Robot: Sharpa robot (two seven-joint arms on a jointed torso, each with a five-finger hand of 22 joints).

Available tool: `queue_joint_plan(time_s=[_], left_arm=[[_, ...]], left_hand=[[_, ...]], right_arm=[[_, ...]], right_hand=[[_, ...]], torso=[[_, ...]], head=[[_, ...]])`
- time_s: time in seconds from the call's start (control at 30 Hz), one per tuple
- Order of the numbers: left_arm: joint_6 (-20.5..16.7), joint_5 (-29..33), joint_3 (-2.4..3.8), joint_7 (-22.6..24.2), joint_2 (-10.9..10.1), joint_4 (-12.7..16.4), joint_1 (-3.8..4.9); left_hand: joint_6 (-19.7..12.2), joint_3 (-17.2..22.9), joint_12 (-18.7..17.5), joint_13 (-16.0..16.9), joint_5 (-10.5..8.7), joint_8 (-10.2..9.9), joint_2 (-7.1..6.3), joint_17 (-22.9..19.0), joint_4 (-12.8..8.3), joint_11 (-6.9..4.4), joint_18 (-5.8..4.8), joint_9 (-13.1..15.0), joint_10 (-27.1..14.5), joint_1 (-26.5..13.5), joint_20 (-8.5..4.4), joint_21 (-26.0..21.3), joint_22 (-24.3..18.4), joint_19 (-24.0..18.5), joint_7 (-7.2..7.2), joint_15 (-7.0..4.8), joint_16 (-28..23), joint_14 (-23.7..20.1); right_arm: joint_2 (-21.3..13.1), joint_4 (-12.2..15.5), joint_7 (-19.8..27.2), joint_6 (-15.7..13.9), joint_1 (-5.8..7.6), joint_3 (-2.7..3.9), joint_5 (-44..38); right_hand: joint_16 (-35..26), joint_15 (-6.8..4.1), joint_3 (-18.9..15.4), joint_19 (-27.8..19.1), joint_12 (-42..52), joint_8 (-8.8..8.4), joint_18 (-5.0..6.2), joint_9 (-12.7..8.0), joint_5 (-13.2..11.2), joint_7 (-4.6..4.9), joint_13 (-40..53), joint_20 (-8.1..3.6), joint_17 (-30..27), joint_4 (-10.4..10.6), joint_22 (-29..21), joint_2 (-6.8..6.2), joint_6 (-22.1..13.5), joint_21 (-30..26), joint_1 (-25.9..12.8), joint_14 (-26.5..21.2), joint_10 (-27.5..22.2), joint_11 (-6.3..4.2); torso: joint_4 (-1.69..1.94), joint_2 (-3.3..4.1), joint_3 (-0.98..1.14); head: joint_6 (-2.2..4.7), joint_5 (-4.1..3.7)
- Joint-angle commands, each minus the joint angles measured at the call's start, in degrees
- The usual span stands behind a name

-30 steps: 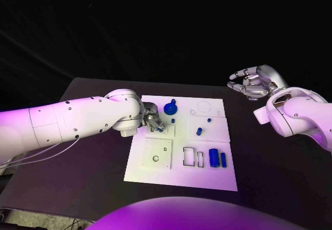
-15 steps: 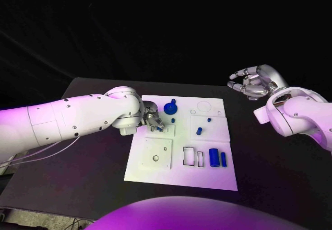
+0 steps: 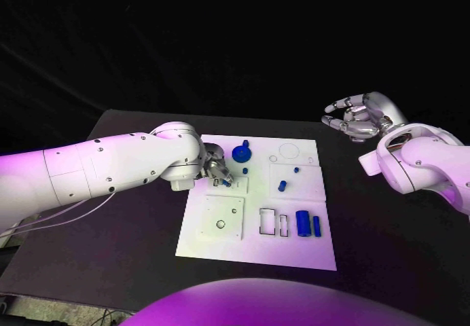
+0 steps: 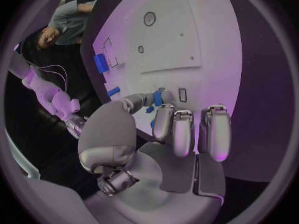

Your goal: Assemble the parts on the task board

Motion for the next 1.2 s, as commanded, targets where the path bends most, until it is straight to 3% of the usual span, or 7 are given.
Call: queue_joint_plan(time_s=[0.03,0.63,1.07,1.2], left_arm=[[0.7,-0.4,0.03,0.2,0.4,-0.1,0.07],[1.1,-0.7,0.03,0.2,0.7,-0.1,0.05],[2.3,-1.1,0.02,-0.1,0.6,-0.2,0.05],[2.4,-1.2,0.02,-0.2,0.6,-0.2,0.06]], left_hand=[[0.0,10.0,-0.1,3.9,-0.3,0.3,0.5,15.1,-9.6,-0.28,-0.96,0.1,0.6,-0.1,-0.39,0.1,11.9,3.2,-0.34,-0.34,0.2,6.2],[-0.1,10.1,0.0,4.0,-0.43,0.3,0.54,15.1,-9.6,-0.28,-0.96,0.0,0.6,0.0,-0.39,0.1,11.9,3.2,-0.33,-0.33,0.2,6.2],[0.0,10.2,-0.1,3.9,-0.34,0.3,0.53,15.1,-9.7,-0.28,-0.93,0.0,0.5,0.1,-0.38,0.1,11.8,3.2,-0.33,-0.31,0.2,6.2],[0.0,10.2,-0.1,3.9,-0.33,0.3,0.53,15.1,-9.7,-0.29,-0.92,0.0,0.5,0.1,-0.38,0.0,11.8,3.2,-0.33,-0.31,0.2,6.2]], right_arm=[[0.1,0.1,0.3,0.4,-0.06,0.01,-0.3],[0.0,0.1,0.3,0.4,-0.13,0.01,-0.3],[0.0,0.0,0.3,0.4,-0.2,0.01,-0.3],[0.0,0.0,0.3,0.4,-0.22,0.01,-0.3]], right_hand=[[-0.3,0.32,0.3,-0.4,0.2,0.25,0.9,0.1,0.3,0.02,0.0,-0.04,5.7,-0.1,3.2,-0.08,-0.4,-0.3,-0.4,3.2,-0.1,0.02],[-0.3,0.32,0.3,-0.4,0.2,0.25,0.9,0.1,0.3,0.02,0.0,-0.04,5.7,-0.1,3.2,-0.08,-0.4,-0.3,-0.4,3.2,-0.1,0.02],[-0.3,0.31,0.6,-0.4,0.3,0.34,0.89,0.1,0.3,0.02,-0.1,-0.05,5.7,-0.3,3.3,-0.13,-0.4,-0.3,-0.6,3.2,-0.1,0.02],[-0.3,0.31,0.6,-0.4,0.3,0.34,0.89,0.1,0.3,0.02,-0.1,-0.05,5.7,-0.3,3.3,-0.13,-0.4,-0.3,-0.6,3.2,-0.1,0.02]], torso=[[-0.01,0.02,-0.01],[-0.03,0.0,0.05],[-0.01,-0.05,-0.06],[-0.03,-0.02,0.02]], head=[[0.01,0.0],[0.01,-0.11],[0.01,-0.02],[0.01,-0.01]])
